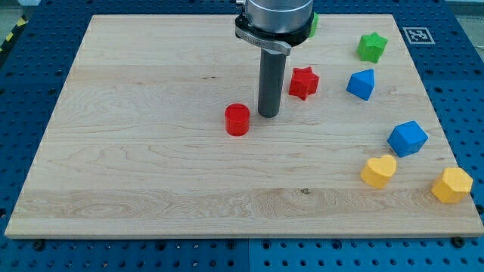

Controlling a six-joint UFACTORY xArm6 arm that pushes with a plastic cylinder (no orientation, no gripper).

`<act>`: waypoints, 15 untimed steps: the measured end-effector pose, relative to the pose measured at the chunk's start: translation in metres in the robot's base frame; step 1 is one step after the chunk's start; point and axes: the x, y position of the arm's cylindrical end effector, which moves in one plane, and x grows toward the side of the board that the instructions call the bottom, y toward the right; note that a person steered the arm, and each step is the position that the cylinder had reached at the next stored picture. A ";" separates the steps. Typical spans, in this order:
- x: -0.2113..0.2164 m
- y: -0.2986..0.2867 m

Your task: Move the red star diagonally top left to the red circle

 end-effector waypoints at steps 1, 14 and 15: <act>0.000 0.000; -0.054 0.056; -0.049 -0.014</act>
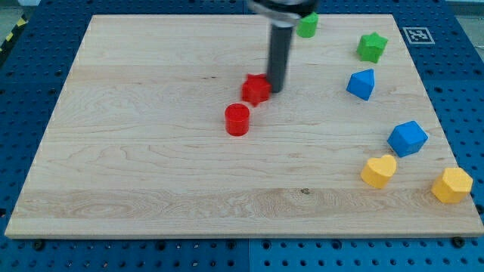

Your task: Move the red star diagonally top left to the red circle

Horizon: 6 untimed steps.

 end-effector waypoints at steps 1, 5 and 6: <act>0.012 -0.048; 0.089 0.017; 0.088 0.012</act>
